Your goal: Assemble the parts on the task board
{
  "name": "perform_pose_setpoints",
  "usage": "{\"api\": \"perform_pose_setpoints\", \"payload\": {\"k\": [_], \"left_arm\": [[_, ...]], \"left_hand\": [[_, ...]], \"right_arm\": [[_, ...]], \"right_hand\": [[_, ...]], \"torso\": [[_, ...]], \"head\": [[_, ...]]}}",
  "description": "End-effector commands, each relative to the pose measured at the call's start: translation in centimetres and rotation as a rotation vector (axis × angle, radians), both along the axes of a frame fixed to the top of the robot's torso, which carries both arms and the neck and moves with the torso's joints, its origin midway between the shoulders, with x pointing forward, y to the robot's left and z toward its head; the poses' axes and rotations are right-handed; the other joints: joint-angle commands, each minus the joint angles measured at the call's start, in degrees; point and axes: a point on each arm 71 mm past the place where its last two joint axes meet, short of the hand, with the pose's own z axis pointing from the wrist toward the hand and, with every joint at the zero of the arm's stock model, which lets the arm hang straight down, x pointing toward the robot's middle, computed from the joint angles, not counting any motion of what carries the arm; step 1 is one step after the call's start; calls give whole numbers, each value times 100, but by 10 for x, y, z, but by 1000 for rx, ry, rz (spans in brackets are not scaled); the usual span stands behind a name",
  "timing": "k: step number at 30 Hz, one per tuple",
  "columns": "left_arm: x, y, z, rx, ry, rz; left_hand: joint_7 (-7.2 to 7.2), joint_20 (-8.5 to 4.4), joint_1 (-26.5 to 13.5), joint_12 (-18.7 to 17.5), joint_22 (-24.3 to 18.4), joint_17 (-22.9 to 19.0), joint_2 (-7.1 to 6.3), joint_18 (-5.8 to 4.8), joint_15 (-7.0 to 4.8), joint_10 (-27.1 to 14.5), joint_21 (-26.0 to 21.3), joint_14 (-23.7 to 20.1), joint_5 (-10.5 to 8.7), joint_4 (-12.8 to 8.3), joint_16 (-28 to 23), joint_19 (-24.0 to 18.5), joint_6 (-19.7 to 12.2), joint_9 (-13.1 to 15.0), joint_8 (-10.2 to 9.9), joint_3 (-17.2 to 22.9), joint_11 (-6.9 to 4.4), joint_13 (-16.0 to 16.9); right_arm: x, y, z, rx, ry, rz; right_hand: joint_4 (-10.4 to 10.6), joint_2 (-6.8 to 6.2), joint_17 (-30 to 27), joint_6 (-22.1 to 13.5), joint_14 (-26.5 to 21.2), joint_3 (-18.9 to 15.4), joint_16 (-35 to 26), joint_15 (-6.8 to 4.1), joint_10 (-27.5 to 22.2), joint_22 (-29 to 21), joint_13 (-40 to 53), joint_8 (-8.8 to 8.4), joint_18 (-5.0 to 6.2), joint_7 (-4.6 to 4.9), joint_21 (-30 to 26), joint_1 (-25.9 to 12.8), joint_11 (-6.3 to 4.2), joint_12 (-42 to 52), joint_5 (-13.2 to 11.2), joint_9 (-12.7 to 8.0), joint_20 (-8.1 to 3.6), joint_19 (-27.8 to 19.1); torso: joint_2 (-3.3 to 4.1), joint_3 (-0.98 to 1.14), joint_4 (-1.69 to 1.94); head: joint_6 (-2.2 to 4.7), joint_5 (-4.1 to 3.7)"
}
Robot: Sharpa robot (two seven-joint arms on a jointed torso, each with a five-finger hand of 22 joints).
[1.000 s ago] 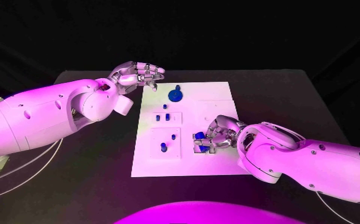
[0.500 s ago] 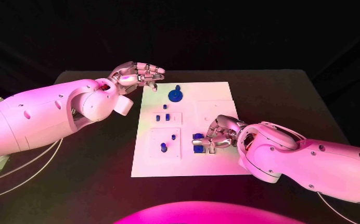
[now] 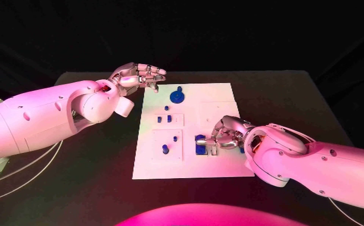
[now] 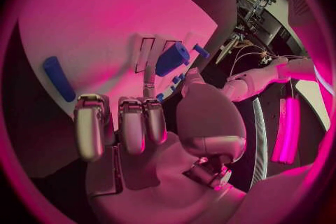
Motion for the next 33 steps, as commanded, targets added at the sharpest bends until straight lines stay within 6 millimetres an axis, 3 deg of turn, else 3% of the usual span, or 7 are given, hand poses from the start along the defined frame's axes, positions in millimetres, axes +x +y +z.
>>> {"api": "perform_pose_setpoints", "payload": {"k": [1,4,6,13,30,32,33], "left_arm": [[-1,-1,1,-12,0,-13],[-1,-1,1,-11,0,-12],[-1,-1,1,-11,0,-11],[-1,0,1,-10,1,-10],[-1,-2,0,-10,6,-16],[-1,-2,0,-10,6,-16],[-1,-2,0,-10,6,-15]], "left_hand": [[6,39,-24,19,-6,-7,28,83,-9,-40,-19,-30,5,30,-35,-8,-18,-10,-34,-9,-2,-7],[6,39,-24,19,-6,-7,28,83,-9,-40,-19,-30,5,30,-35,-8,-18,-10,-34,-9,-2,-7],[6,39,-24,19,-6,-7,28,83,-9,-40,-19,-30,5,30,-35,-8,-18,-10,-34,-9,-2,-7],[6,39,-22,22,-9,-7,33,84,-9,-41,-23,-30,5,31,-35,-7,-18,-10,-35,-5,-2,-8],[8,42,-37,24,-14,-8,36,83,-7,-46,-32,-31,3,46,-35,-4,-19,-11,-36,-6,1,-11],[8,42,-37,24,-14,-8,36,83,-7,-46,-32,-31,3,46,-35,-4,-19,-11,-36,-6,1,-11],[8,42,-37,24,-14,-8,36,83,-7,-46,-32,-31,3,46,-35,-4,-19,-11,-36,-6,1,-11]], "right_arm": [[-3,1,6,77,-47,44],[-5,-1,8,94,-51,51],[-8,-4,10,117,-51,64],[-10,-8,8,97,-17,80],[-12,3,-2,54,20,108],[-12,3,-3,49,20,107],[-12,3,-3,48,20,105]], "right_hand": [[-13,170,1198,-53,533,97,-9,-11,507,1343,1404,38,-4,6,-63,439,-4,-23,269,-18,-17,462],[-19,184,1192,-57,532,72,-12,-9,505,1344,1403,45,-4,6,-61,576,-3,-26,339,-26,-14,463],[-27,178,1200,-61,534,28,-10,-10,518,1349,1419,56,-8,3,-40,943,-5,-9,363,-48,-13,467],[-26,180,1199,-102,534,-64,-12,-2,513,1348,1414,27,-7,19,-47,1150,7,-17,569,-92,-9,466],[-43,124,1205,-87,535,-127,-11,0,514,1349,1417,21,-7,18,-44,1563,7,-17,576,-138,-5,467],[-43,119,1209,-83,536,-126,-10,-1,515,1348,1418,20,-7,17,-46,1621,6,-16,553,-145,-5,466],[-24,110,1209,-70,536,-98,-10,-1,515,1349,1419,19,-8,19,-42,1692,7,-16,399,-159,-6,467]], "torso": [[-1,-2,-4],[-1,-3,-7],[-1,-1,-7],[-1,4,-1],[1,-6,4],[-2,-4,2],[-2,-5,3]], "head": [[-9,5],[-8,11],[-8,16],[-12,15],[-29,30],[-35,30],[-37,31]]}}
